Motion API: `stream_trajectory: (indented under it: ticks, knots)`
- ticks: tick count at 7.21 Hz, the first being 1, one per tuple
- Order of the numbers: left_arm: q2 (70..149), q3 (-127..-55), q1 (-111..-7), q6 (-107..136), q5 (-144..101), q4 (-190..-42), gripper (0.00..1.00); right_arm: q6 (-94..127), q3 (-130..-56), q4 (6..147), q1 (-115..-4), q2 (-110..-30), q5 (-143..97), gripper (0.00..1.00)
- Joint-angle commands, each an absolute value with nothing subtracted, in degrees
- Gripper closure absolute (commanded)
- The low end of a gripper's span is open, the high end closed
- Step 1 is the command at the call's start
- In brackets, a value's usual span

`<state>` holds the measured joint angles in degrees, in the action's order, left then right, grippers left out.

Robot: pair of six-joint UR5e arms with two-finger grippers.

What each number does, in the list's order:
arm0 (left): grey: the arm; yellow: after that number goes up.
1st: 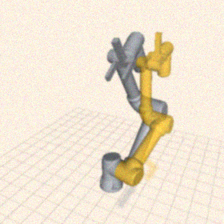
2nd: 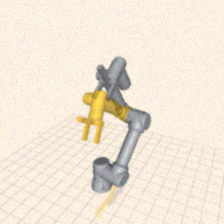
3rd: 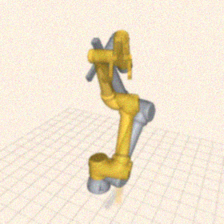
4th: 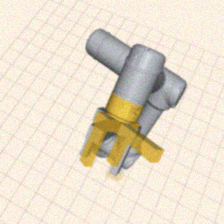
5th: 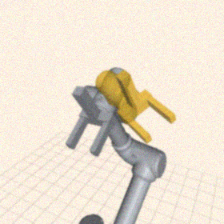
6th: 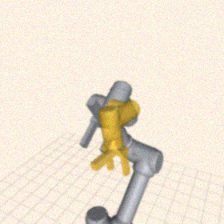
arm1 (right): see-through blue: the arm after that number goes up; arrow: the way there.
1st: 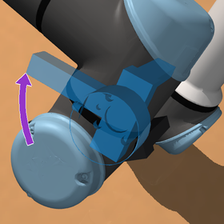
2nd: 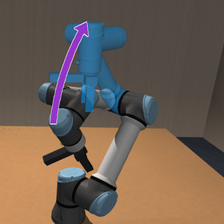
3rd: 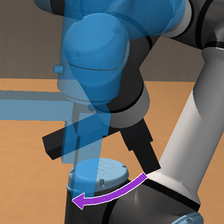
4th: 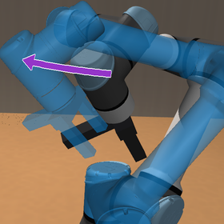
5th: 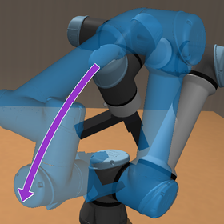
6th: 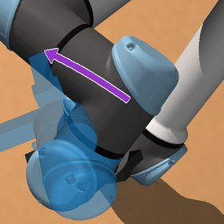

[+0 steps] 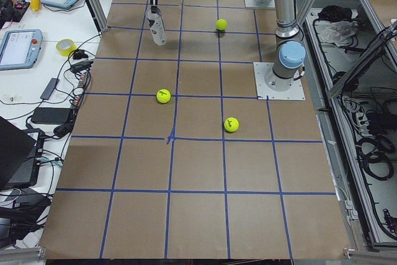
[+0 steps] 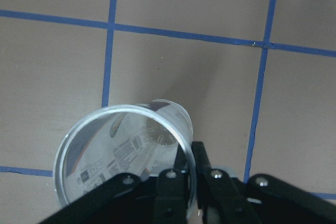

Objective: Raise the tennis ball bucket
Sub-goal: 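Lower the upright tube onto the table with the left gripper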

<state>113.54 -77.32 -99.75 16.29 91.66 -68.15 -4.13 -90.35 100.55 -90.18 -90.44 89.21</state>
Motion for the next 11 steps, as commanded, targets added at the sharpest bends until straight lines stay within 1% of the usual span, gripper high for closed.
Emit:
stream_trajectory:
  ticks: [1,4,7,8,9,10,11]
  knots:
    - [114.69,-77.61,-100.63,16.61,92.99,-65.4,1.0,-4.04,-90.44,100.55,-90.09,-90.44,89.12,0.0]
    - [116.19,-77.69,-100.72,16.96,93.16,-63.28,1.0,-3.6,-90.79,100.99,-90.17,-90.44,89.12,0.0]
    - [116.37,-80.24,-100.72,17.05,93.17,-61.09,1.0,-3.43,-91.23,101.34,-90.17,-90.53,88.95,0.0]
    - [116.28,-80.24,-100.72,17.05,92.9,-61.43,0.94,-3.25,-91.23,101.34,-90.35,-90.53,88.95,0.0]
    - [116.11,-80.07,-100.9,17.14,92.81,-61.61,0.12,-3.25,-91.23,101.42,-90.35,-90.44,88.86,0.0]
    - [115.93,-79.98,-101.07,17.14,92.81,-61.87,0.0,-3.34,-91.23,101.51,-90.35,-90.44,88.86,0.0]
    - [115.67,-79.72,-101.42,17.14,92.73,-61.96,0.0,-3.34,-91.32,101.43,-90.35,-90.53,88.77,0.0]
